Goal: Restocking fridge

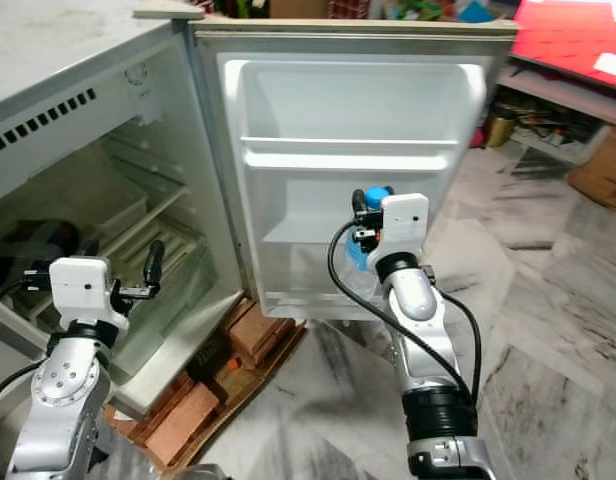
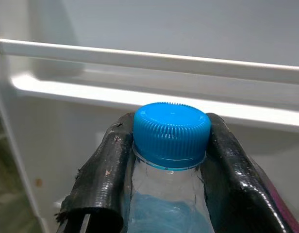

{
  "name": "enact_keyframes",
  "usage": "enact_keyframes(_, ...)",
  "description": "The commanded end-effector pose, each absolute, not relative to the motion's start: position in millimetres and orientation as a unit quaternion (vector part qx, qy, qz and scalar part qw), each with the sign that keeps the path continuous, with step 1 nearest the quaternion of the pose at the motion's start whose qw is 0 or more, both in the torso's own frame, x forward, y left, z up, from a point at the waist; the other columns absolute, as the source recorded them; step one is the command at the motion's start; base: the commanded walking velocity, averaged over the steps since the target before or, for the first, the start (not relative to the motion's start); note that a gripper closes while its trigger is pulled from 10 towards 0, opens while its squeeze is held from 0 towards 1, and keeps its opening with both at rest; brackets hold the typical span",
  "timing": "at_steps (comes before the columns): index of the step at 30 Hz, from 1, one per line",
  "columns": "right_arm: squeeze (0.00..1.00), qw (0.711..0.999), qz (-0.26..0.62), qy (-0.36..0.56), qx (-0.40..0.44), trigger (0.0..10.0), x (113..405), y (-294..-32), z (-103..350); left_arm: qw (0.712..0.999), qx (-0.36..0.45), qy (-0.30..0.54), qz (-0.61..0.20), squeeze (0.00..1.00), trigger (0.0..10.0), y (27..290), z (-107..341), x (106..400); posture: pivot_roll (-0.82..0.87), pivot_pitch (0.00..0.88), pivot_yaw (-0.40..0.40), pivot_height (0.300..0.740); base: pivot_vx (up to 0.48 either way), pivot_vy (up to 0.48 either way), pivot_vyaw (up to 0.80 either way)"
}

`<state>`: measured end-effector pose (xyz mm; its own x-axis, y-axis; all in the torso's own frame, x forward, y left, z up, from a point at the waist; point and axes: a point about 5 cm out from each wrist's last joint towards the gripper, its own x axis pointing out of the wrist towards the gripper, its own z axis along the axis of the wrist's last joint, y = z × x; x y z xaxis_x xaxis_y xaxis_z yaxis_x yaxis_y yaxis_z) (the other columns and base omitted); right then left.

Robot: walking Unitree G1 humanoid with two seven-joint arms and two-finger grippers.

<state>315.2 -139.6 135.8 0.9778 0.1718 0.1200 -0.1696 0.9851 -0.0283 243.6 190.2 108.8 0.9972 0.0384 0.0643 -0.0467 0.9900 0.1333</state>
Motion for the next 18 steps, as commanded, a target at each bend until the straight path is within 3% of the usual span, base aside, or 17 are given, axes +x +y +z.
enact_keyframes(1,0.00,0.995,0.080,-0.055,-0.011,10.0,310,-152,135,0.997,0.063,-0.043,0.013,0.00,10.0,183,114,246,0.12,0.053,-0.021,0.740,0.330,0.000,0.00)
enact_keyframes(18,0.00,0.989,0.148,0.026,-0.014,10.0,286,-152,108,0.998,0.059,-0.031,0.005,0.00,10.0,181,110,243,0.11,0.060,-0.021,0.740,0.293,0.000,0.00)
